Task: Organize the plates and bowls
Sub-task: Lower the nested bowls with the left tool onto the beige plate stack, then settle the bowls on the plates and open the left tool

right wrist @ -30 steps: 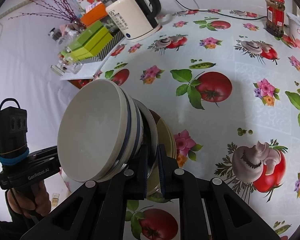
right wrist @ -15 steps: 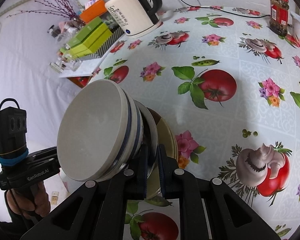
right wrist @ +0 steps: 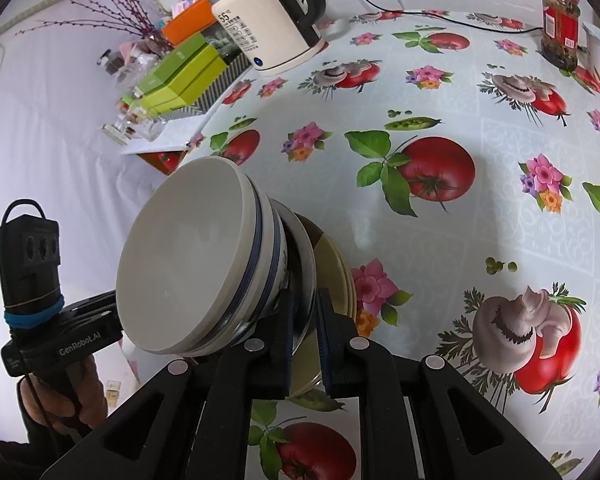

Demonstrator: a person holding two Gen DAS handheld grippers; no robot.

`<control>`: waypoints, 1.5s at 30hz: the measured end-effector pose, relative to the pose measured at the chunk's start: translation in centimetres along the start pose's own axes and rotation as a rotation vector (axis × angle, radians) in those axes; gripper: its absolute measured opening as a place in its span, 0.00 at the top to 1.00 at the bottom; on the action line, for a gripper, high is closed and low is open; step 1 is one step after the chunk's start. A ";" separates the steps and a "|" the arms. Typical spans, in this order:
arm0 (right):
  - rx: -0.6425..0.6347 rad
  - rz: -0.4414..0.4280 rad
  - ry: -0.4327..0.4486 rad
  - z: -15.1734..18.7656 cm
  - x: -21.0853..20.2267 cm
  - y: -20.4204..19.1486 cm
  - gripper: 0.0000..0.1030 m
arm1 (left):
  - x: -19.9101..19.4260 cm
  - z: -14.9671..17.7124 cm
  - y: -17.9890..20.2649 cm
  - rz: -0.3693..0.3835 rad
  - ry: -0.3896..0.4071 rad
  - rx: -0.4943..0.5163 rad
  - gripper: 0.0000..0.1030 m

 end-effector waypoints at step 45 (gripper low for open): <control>-0.195 0.059 0.071 2.8 -4.9 -2.6 0.42 | -4.1 2.0 1.6 -0.140 0.131 0.126 0.75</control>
Point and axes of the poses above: each gripper's, at about its wrist camera, not at the fingertips, and x roughly the way its jaws point, y to its right, z to its underside, the point moved 4 cm from there along x, roughly the way its jaws point, and after that the axes turned 14 degrees about y, right-handed, at the moved point
